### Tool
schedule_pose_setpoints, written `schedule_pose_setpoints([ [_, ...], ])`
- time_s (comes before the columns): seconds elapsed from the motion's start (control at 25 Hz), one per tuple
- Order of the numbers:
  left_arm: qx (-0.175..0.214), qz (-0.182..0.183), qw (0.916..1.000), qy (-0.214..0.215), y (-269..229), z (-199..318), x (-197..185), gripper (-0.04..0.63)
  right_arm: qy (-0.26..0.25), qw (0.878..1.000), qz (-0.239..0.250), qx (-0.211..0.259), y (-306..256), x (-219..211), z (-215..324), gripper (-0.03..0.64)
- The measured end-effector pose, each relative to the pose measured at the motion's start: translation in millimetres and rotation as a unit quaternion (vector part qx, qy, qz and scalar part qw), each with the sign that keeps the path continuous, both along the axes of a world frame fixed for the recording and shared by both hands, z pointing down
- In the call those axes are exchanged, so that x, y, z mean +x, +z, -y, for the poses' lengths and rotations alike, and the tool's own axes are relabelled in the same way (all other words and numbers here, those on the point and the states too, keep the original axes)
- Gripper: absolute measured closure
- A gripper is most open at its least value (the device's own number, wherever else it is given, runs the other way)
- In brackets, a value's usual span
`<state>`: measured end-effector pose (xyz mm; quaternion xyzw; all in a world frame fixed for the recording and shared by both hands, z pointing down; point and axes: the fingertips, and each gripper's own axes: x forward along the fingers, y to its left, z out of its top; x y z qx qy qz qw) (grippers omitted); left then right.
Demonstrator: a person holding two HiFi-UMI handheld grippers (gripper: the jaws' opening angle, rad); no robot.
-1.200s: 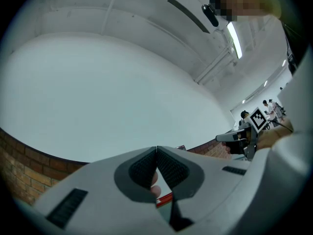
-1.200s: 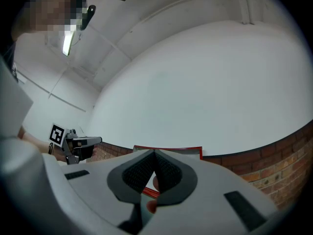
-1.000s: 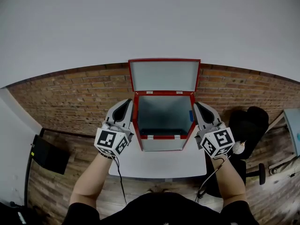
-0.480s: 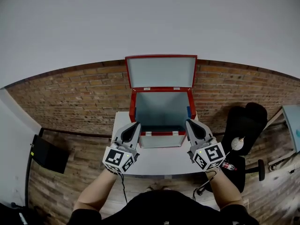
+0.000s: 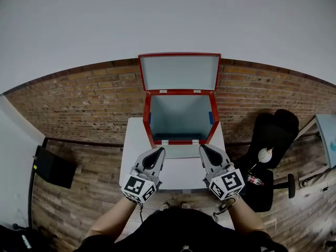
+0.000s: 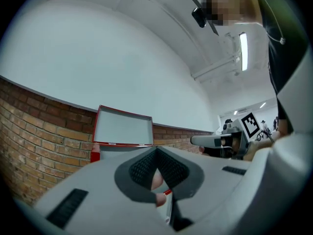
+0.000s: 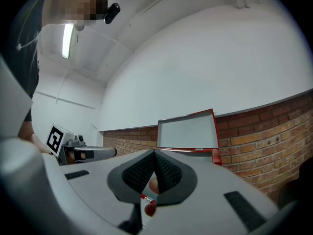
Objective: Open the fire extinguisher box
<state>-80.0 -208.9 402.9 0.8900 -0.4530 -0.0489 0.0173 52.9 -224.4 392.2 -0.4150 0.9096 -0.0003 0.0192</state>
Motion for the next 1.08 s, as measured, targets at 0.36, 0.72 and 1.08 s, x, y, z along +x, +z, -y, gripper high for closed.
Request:
schedule_pose_setpoints([
  [0.36, -0.019, 0.004, 0.9998, -0.006, 27.3, -23.1, 1.3, 0.546, 0.016, 0.999, 0.007, -0.039, 30.4, 0.2, -9.3, 0.598],
  [0.72, -0.010, 0.001, 0.9999, -0.008, 27.7, -26.6, 0.2, 0.546, 0.009, 0.999, -0.009, -0.043, 40.6, -7.4, -17.5, 0.598],
  [1.08, -0.008, -0.003, 1.0000, -0.005, 35.8, -27.1, -1.7, 0.546, 0.018, 0.998, -0.017, -0.050, 49.2, -5.9, -16.2, 0.598],
])
